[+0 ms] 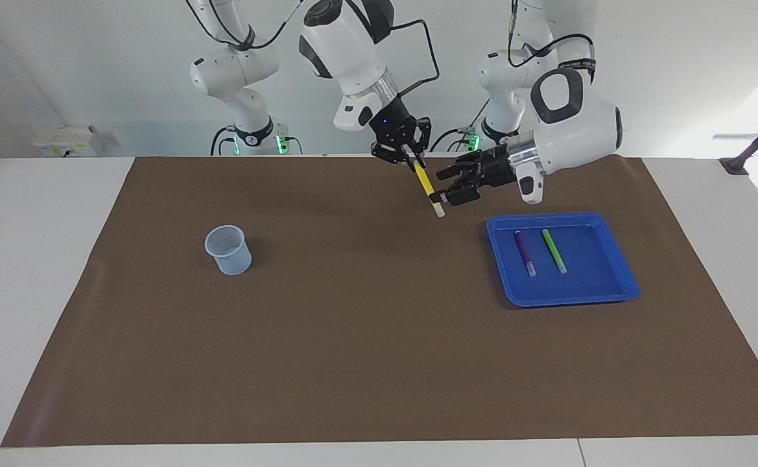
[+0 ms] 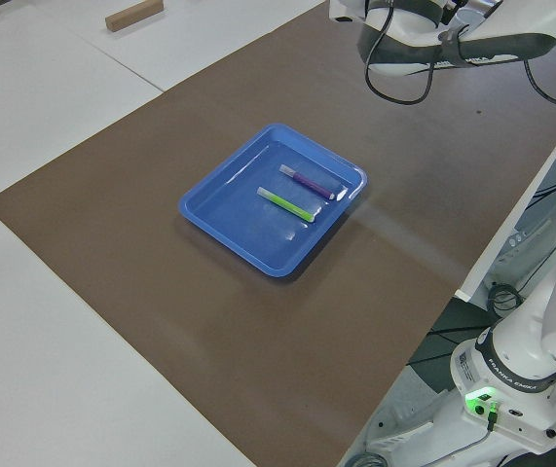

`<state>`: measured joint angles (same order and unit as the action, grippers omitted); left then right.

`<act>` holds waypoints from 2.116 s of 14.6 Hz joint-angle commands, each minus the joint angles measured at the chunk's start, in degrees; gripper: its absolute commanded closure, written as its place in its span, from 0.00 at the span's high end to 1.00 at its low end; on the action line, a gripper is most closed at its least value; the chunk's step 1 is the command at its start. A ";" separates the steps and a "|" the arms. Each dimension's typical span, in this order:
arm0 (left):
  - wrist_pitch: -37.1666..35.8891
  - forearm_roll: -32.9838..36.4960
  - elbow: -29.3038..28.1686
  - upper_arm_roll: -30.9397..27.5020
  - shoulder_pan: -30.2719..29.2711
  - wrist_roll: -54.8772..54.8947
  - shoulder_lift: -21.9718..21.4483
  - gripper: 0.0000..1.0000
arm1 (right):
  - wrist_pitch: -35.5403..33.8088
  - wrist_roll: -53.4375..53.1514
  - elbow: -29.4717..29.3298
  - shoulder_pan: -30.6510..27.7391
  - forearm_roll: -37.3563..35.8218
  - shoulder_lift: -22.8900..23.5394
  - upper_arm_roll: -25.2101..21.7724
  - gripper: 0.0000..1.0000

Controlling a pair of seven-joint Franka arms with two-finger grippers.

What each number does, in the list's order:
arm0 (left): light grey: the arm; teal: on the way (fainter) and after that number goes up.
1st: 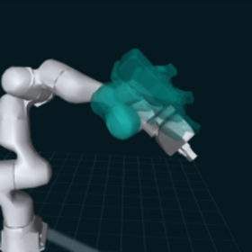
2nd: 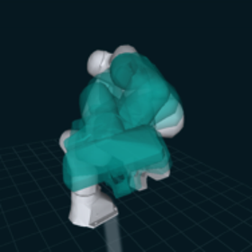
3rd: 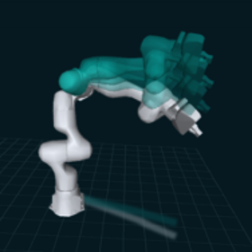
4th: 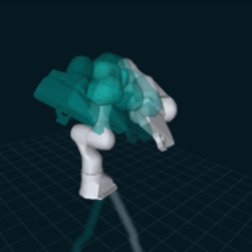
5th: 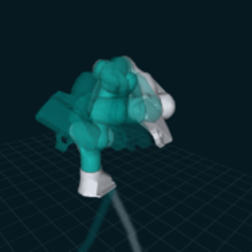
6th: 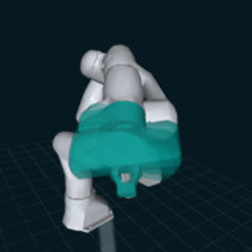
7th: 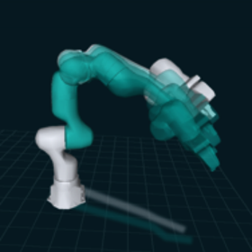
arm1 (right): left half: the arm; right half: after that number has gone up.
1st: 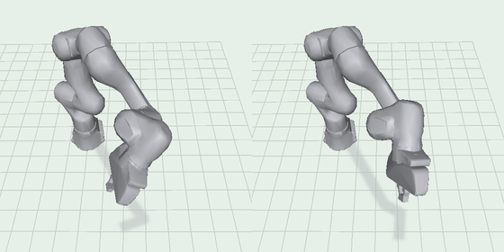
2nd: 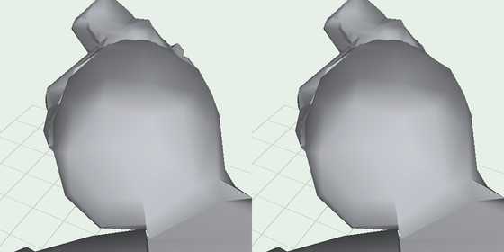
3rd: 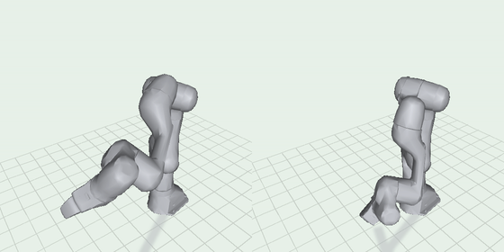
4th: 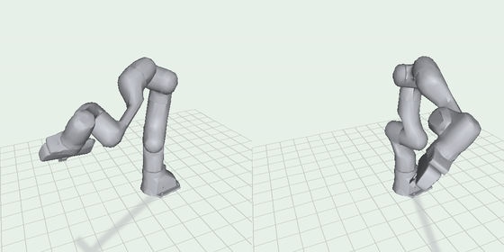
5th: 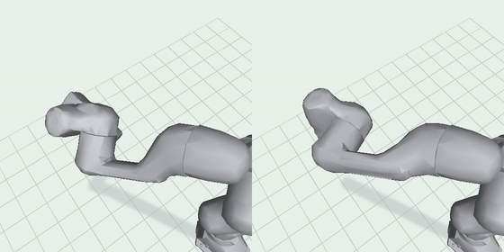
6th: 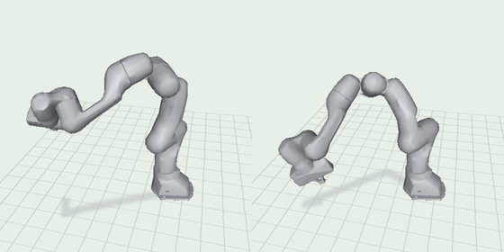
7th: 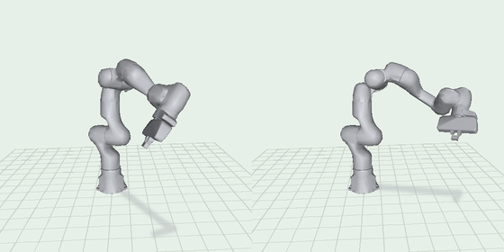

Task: Right arm passes pens to left for tray arrangement
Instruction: 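Carry the yellow pen toward the left gripper while the left gripper approaches, then close the left gripper on the yellow pen and open the right gripper, then place the yellow pen in the tray with the left gripper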

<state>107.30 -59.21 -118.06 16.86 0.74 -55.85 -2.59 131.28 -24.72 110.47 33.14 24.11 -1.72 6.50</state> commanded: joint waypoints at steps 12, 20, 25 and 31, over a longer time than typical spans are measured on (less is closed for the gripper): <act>3.96 -2.31 -3.31 -0.43 1.81 0.92 -2.51 0.47 | 0.56 0.55 0.45 -0.53 1.20 -0.30 0.09 0.00; 4.84 -2.92 -3.67 -0.43 2.51 0.92 -2.69 0.29 | 0.65 0.55 0.45 -0.62 1.20 -0.30 0.09 0.00; 5.46 -2.92 -3.58 -0.51 2.60 0.92 -2.69 0.00 | 0.65 0.55 0.45 -0.62 1.20 -0.30 0.00 0.00; 6.34 -2.92 -3.31 -0.51 2.51 0.65 -2.51 0.00 | -0.23 0.47 0.36 -0.88 1.20 -0.74 -0.09 1.00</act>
<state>111.98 -60.90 -119.83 16.82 2.71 -54.99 -3.34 131.61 -24.70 110.40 32.69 24.13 -1.72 6.19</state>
